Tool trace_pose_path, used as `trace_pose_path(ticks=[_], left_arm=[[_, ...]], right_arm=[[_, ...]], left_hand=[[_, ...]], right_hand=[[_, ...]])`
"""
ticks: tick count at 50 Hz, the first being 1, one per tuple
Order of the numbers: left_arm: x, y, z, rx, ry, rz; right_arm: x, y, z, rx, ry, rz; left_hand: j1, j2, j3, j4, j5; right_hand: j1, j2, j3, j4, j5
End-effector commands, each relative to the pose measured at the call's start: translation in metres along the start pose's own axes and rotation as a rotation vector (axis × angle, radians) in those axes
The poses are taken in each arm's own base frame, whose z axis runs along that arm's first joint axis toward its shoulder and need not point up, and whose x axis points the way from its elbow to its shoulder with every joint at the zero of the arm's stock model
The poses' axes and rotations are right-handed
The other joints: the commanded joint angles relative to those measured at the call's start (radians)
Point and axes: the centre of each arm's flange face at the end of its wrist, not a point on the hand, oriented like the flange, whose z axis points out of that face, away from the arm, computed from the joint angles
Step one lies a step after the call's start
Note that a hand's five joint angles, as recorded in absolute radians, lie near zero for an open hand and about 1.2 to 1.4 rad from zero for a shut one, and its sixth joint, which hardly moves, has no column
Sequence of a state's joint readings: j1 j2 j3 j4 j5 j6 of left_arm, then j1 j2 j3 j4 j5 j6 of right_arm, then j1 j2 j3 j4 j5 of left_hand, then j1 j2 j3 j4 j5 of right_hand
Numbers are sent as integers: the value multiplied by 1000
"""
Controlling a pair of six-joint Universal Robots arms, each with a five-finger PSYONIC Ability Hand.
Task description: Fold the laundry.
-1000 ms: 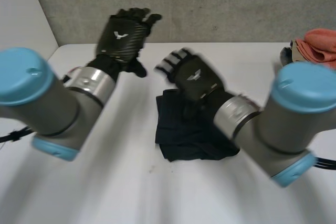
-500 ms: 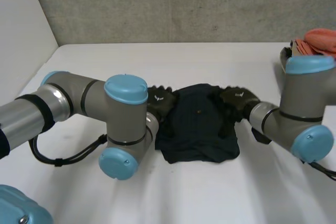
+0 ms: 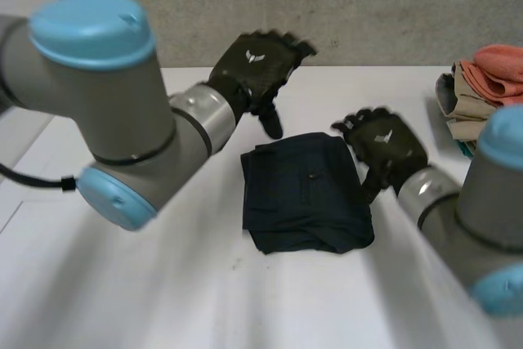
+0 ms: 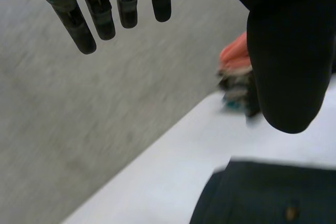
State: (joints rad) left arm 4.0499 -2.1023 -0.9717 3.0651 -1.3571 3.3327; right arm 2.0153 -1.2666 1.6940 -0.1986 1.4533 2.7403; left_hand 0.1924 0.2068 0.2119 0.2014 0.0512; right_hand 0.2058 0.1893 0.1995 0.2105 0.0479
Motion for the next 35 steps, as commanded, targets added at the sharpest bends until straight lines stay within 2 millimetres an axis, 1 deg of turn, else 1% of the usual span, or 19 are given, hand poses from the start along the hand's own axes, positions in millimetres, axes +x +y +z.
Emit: trace_pose_path(ticks=[1,5,8,11,12,13,15,16,18,19,20,23,24,26,27,30,31,34,35], left_arm=[[13,-17,-9,19,255,-20],[19,-15,-14,-15,325,-41],[24,-14,-16,-20,353,-45],[23,-12,-16,-26,351,-49],[23,-12,-17,-26,351,-49],[23,-11,-17,-28,351,-50],[25,-11,-17,-28,353,-51],[25,-11,-17,-28,354,-53],[25,-11,-17,-28,353,-53],[25,-11,-17,-29,353,-53],[25,-10,-17,-31,353,-54],[25,-10,-17,-31,350,-54],[25,-10,-17,-31,350,-54],[25,-10,-17,-31,350,-54],[24,-11,-17,-30,348,-53],[24,-11,-17,-31,345,-53],[24,-11,-17,-29,345,-51],[22,-18,-20,-14,341,-43],[21,-21,-21,-6,338,-39]], right_arm=[[-49,28,-23,5,-97,-25],[-59,49,-12,-2,-98,-27],[-64,58,0,14,-93,-32],[-66,61,9,35,-84,-38],[-67,65,16,49,-74,-50],[-67,66,19,53,-70,-56],[-66,68,26,69,-52,-67],[-63,68,33,87,-27,-76],[-60,64,39,116,0,-83],[-58,62,42,133,14,-83],[-55,55,48,171,37,-85],[-52,47,57,225,52,-86],[-50,44,64,241,58,-81],[-49,42,70,249,62,-82],[-49,38,75,262,61,-87],[-44,28,81,285,65,-81],[-36,17,87,317,77,-80],[-12,-1,97,373,137,-84],[12,-18,103,418,193,-87]], left_hand=[[33,18,13,24,0],[30,16,10,21,-3],[33,18,13,24,0],[30,16,10,21,-3],[30,16,10,21,-3],[30,16,10,21,-3],[27,13,7,18,-6],[27,13,7,18,-6],[27,13,7,18,-6],[27,13,7,18,-6],[30,16,10,21,-3],[30,16,10,21,-3],[30,16,10,21,-3],[30,16,10,21,-3],[27,13,8,18,-6],[30,16,10,21,-3],[30,16,10,21,-3],[30,16,10,21,-3],[30,16,10,21,-3]], right_hand=[[-31,-15,-25,-36,-48],[-31,-15,-25,-36,-48],[-31,-15,-25,-36,-48],[-31,-15,-25,-36,-48],[-31,-15,-25,-36,-48],[-31,-15,-25,-36,-48],[-31,-15,-25,-36,-48],[-22,-5,-15,-27,-38],[166,182,172,161,149],[298,314,304,293,281],[520,536,526,515,503],[771,787,777,766,754],[1186,1203,1193,1182,1170],[1190,1207,1197,1186,1174],[1190,1207,1197,1186,1174],[1190,1207,1197,1186,1174],[1190,1207,1197,1186,1174],[1190,1207,1197,1186,1174],[1190,1207,1197,1186,1174]])
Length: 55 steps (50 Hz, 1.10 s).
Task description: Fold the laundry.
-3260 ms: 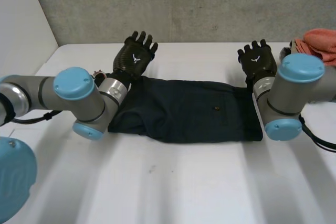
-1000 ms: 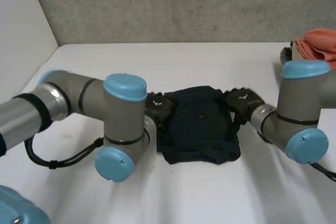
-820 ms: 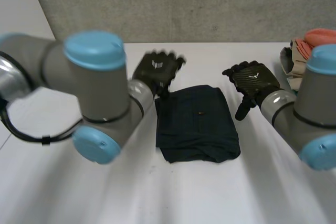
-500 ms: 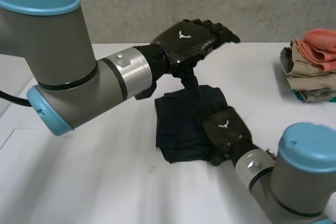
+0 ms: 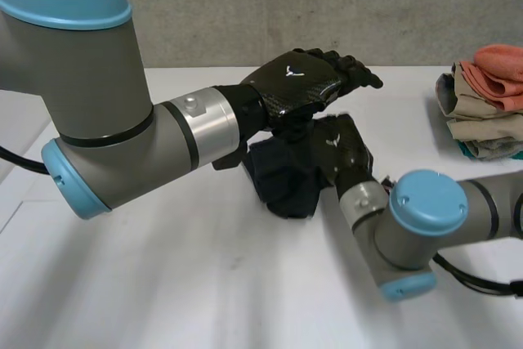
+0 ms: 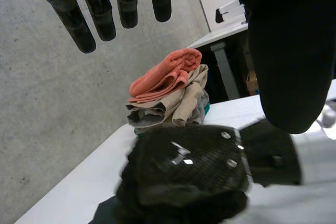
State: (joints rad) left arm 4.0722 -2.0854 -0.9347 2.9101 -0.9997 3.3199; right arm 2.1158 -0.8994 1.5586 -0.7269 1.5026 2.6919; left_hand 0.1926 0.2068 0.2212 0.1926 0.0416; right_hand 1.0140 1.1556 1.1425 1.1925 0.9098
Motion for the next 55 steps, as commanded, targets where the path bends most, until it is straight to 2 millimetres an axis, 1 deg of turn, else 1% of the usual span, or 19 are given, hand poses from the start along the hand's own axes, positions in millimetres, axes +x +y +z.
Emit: trace_pose_path(ticks=[1,6,7,9,11,12,15,20,21,24,25,27,28,33,36,45,46,48,55], left_arm=[[-1,-14,-6,30,-13,23],[-9,-38,-17,96,-49,63],[-10,-41,-18,107,-56,70],[-12,-48,-20,131,-71,65],[-13,-50,-21,144,-74,37],[-13,-51,-21,146,-74,31],[-13,-48,-21,143,-69,-3],[-10,-41,-23,133,-66,-11],[-10,-39,-23,130,-66,-12],[-9,-34,-22,125,-65,-16],[-9,-33,-22,124,-65,-17],[-9,-31,-22,120,-66,-19],[-9,-30,-22,116,-66,-22],[-9,-24,-21,102,-64,-33],[-8,-22,-20,98,-62,-35],[-8,-27,-20,111,-62,-28],[-8,-27,-20,111,-63,-30],[-8,-27,-20,113,-63,-31],[-3,-31,-21,120,-53,-31]], right_arm=[[68,-42,43,151,152,-22],[146,-86,67,329,310,-53],[174,-98,73,394,357,-56],[216,-111,77,465,431,-57],[243,-116,76,497,471,-62],[274,-111,75,513,514,-66],[328,-91,67,506,589,-73],[376,-37,61,436,606,-93],[387,-17,58,400,600,-102],[398,20,52,330,576,-94],[400,49,48,279,537,-71],[400,71,44,239,498,-42],[400,95,37,192,461,-3],[392,139,20,97,381,77],[397,148,9,77,367,110],[417,126,4,175,336,283],[418,123,4,183,338,288],[423,113,2,196,352,300],[425,68,-22,109,416,370]], left_hand=[[30,16,1,30,6],[30,16,1,30,6],[30,16,1,30,6],[27,13,-2,27,3],[27,13,-2,27,3],[27,13,-2,27,3],[27,13,-2,27,3],[30,16,1,30,6],[30,16,1,30,6],[30,16,1,30,6],[30,16,1,30,6],[30,16,1,30,6],[30,16,1,30,6],[30,16,1,30,6],[33,18,4,33,9],[30,16,1,30,6],[33,18,4,33,9],[30,16,1,30,6],[27,13,-2,27,3]], right_hand=[[382,241,254,204,312],[382,241,254,204,312],[382,241,254,204,312],[382,241,254,204,312],[382,241,254,204,312],[382,241,254,204,312],[382,241,254,204,312],[382,241,254,204,312],[382,241,254,204,312],[382,241,254,204,312],[382,241,254,204,312],[382,241,254,204,312],[382,241,254,204,312],[382,241,254,204,312],[382,241,254,204,312],[382,241,254,204,312],[84,-58,-45,-95,14],[-839,-981,-968,-1018,-910],[-839,-981,-968,-1018,-910]])
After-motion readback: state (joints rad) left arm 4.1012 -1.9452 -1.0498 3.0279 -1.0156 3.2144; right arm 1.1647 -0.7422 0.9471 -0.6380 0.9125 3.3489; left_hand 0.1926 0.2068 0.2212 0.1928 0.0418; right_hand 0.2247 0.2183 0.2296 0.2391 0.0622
